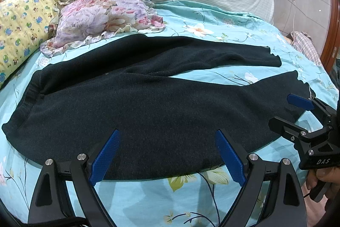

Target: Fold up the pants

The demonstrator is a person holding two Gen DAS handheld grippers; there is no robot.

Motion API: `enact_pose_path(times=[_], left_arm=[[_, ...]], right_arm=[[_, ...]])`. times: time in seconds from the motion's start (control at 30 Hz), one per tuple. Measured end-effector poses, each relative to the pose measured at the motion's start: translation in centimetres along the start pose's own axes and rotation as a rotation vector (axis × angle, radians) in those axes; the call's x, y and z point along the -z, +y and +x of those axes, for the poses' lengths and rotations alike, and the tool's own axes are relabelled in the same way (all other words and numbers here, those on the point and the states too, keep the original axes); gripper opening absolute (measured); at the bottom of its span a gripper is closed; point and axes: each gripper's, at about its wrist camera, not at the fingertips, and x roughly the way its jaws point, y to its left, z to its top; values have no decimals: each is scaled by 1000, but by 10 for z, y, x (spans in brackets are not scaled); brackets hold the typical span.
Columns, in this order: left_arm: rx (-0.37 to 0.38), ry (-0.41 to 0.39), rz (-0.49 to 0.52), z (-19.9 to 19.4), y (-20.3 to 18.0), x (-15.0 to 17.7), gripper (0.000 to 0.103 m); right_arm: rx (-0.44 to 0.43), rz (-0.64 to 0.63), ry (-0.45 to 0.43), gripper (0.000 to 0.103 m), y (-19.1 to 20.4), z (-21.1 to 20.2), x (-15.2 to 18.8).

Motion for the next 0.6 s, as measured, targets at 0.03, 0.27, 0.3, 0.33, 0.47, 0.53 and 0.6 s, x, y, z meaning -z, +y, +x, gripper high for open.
enact_pose_path(times=[0.03, 0.27, 0.3, 0.33, 0.47, 0.53, 0.6], left_arm=[[-1, 0, 0, 0, 0, 0, 92], [4, 0, -3, 1, 0, 1, 92], [5, 1, -4, 1, 0, 1, 92], [5, 2, -5, 1, 0, 1, 92], [7, 3, -6, 1, 0, 1, 92], [9, 4, -7, 1, -1, 2, 92], [10, 5, -6, 1, -1, 2, 92]], right_arm=[[0, 0, 0, 103, 0, 0, 0], [1, 1, 0, 103, 1, 1, 0], [-1, -1, 0, 103, 0, 0, 0], [-1, -1, 1, 103, 0, 0, 0], [0, -1, 1, 103, 0, 0, -1], [-2, 1, -1, 103, -1, 0, -1], [0, 2, 0, 103, -1, 0, -1]])
